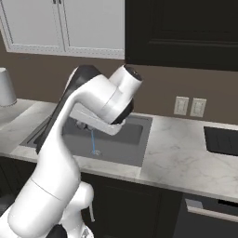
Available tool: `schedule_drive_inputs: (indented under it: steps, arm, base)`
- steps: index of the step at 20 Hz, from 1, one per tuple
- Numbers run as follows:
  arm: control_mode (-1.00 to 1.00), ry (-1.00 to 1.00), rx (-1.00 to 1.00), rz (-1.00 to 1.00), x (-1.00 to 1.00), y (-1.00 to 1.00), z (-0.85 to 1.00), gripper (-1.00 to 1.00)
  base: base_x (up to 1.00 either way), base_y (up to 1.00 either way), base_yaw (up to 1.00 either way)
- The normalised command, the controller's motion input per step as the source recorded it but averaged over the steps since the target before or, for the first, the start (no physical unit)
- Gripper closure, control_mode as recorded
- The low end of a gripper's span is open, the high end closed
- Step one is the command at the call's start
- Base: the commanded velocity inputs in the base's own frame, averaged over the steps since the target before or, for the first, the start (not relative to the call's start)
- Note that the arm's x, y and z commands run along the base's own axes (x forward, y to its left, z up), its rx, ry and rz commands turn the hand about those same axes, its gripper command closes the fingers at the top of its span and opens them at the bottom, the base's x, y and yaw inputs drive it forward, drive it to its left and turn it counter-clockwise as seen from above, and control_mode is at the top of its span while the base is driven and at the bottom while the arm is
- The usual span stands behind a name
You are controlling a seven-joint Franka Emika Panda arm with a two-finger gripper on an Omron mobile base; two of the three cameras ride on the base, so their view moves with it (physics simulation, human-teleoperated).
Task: Take the fish out of the fridge, briefly rinse it in the sink, and place it on the tray next to the sink.
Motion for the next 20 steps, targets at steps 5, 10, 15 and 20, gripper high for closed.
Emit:
schedule_drive_inputs:
  steps: [5, 10, 15, 20]
  arm:
    - [-1.00, 0.06, 0.05, 0.27, 0.29, 0.32, -0.45, 1.00]
    - [-1.00, 0.00, 0.01, 0.16, 0.05, 0.29, -0.62, 1.00]
    - [-1.00, 0.00, 0.18, 0.10, 0.24, 0.00, -0.24, 1.00]
    - [-1.00, 0.00, 0.19, 0.04, 0.44, 0.04, -0.03, 1.00]
  base:
    - [0.00, 0.00, 0.00]
    - [0.00, 0.00, 0.00]
    - [0.00, 0.00, 0.00]
    - [0.00, 0.00, 0.00]
